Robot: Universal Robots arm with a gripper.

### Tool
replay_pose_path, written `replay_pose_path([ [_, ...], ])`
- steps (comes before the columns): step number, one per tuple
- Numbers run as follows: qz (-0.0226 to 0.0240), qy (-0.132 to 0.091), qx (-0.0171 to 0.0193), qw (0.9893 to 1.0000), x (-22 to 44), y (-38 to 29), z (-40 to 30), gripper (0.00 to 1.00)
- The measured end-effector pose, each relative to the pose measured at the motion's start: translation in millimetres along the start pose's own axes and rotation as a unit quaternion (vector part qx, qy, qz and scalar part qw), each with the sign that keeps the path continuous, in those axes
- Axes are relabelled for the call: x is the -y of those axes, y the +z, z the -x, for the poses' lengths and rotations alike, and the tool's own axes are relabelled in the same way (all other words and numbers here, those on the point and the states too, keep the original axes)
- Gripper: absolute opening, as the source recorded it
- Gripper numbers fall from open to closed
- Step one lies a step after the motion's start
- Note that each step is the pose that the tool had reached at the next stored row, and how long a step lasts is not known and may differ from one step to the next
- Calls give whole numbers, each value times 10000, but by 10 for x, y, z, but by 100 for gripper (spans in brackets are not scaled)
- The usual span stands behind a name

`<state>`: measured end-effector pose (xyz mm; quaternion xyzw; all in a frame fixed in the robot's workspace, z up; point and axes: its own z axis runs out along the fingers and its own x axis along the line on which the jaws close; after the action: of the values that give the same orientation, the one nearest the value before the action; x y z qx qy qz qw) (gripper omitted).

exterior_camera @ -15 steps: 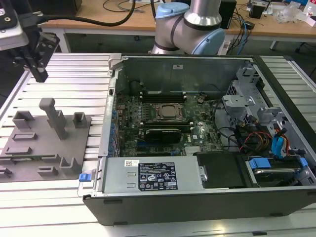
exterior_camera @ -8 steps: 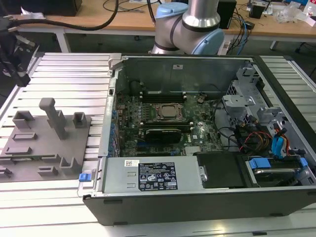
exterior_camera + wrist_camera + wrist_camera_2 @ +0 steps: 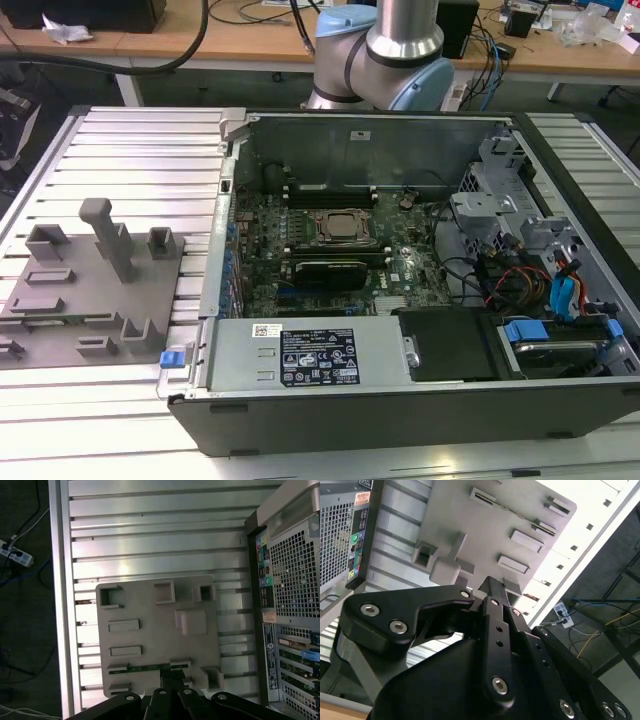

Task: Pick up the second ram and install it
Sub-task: 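Reach for the second ram, then pick up the second ram and move it above second insertion slot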

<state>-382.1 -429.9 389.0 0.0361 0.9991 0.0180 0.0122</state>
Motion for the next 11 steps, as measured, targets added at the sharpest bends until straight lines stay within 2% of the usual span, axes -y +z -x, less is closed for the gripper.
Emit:
replay_pose_path([
  [11, 0, 0, 0, 10000, 0, 0, -3, 11],
])
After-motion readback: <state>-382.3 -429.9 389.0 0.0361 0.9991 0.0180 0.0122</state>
